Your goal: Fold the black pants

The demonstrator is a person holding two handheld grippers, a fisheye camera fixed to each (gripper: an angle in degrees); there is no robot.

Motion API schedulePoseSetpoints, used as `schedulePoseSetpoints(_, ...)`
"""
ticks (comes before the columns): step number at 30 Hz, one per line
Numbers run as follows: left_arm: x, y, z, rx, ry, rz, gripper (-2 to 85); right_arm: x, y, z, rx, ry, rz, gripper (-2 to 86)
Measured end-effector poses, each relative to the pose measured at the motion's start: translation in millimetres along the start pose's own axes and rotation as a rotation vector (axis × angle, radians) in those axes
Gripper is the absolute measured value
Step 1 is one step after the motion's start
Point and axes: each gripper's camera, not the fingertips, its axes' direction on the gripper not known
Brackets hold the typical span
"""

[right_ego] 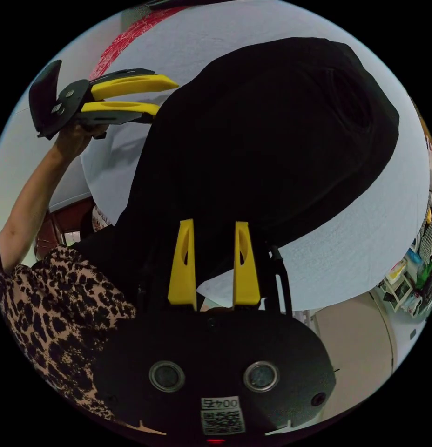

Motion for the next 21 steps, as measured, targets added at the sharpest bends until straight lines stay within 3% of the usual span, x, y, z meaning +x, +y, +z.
schedulePoseSetpoints(6,0,-4,-14,0.057,0.059,0.001,11.7,-8,8,-3,0.028,0.042,0.064,11.1)
schedulePoseSetpoints(21,7,-31,-15,0.056,0.008,0.045,12.6,-8,35,3,0.127,0.024,0.069,10.6)
